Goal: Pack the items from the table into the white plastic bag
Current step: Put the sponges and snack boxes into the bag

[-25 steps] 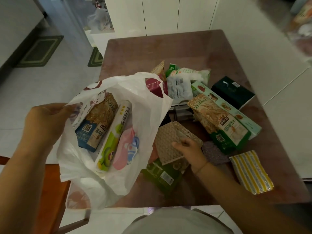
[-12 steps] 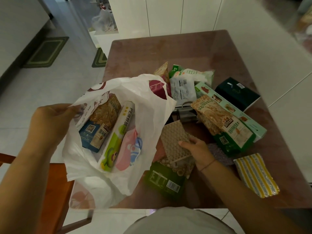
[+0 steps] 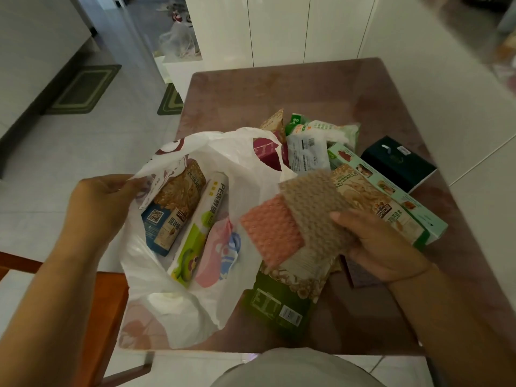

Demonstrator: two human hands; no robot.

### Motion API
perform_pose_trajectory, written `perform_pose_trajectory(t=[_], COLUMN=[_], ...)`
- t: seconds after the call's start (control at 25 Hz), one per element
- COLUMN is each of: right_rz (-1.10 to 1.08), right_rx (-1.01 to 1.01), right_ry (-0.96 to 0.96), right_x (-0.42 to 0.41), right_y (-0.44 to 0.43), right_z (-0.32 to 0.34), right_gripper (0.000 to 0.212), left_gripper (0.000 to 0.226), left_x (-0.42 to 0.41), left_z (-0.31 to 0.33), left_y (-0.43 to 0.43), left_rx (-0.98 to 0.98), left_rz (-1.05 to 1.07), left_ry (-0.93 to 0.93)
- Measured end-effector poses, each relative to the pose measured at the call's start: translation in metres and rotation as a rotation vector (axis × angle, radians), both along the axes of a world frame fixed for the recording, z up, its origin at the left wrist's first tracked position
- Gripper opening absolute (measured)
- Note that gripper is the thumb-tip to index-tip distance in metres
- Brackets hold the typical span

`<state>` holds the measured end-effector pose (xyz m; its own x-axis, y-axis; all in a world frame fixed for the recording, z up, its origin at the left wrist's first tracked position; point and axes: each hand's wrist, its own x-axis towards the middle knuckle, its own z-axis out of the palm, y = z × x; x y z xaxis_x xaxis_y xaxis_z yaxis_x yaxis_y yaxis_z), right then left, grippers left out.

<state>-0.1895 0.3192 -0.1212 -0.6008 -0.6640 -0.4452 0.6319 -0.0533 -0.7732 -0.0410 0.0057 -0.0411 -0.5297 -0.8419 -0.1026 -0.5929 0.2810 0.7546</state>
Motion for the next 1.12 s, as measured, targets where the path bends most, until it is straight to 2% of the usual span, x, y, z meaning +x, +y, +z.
perform_pose_trajectory(t=[0.08,0.36,0.48,0.56,0.64,0.72,0.8,0.84,0.88,1.0,1.04,1.12], right_rz=[0.030,0.161,0.254,0.313,0.296,0.168,-0.038,-0.136,-0.211,-0.305,-0.297,-0.292], right_rx=[0.050,0.368,0.570,0.647,0.584,0.424,0.351,0.373,0.446,0.674,0.721,0.754], right_ry=[-0.005,0.236,0.492,0.729,0.915,1.052,1.152,1.124,1.013,0.375,0.234,0.134], right_x=[0.016,0.043,0.045,0.047,0.048,0.050,0.050,0.049,0.049,0.050,0.053,0.057], right_y=[-0.050,-0.213,-0.232,-0.230,-0.215,-0.183,-0.134,-0.104,-0.074,-0.007,0.003,0.007], right_z=[-0.005,-0.067,-0.085,-0.085,-0.071,-0.049,-0.042,-0.046,-0.055,-0.097,-0.111,-0.133], right_gripper=[0.030,0.034,0.043,0.059,0.070,0.058,0.038,0.032,0.030,0.045,0.049,0.045], left_gripper=[0.027,0.018,0.013,0.015,0.019,0.019,0.019,0.020,0.022,0.026,0.021,0.009], left_x=[0.001,0.003,0.004,0.004,0.003,0.003,0.004,0.005,0.006,0.008,0.008,0.007], left_z=[0.001,-0.002,-0.003,-0.004,-0.004,-0.003,-0.003,-0.004,-0.004,-0.007,-0.009,-0.009], left_y=[0.000,-0.002,-0.006,-0.006,-0.005,-0.002,0.001,0.003,0.003,0.004,0.004,0.007], left_rx=[-0.001,-0.016,-0.019,-0.013,-0.006,-0.008,-0.008,-0.011,-0.017,-0.016,-0.005,0.020], left_rz=[-0.015,-0.031,-0.042,-0.041,-0.039,-0.036,-0.044,-0.048,-0.051,-0.024,-0.019,-0.006], left_ry=[0.002,0.031,0.024,0.025,0.036,0.029,0.032,0.038,0.044,0.031,0.025,0.008])
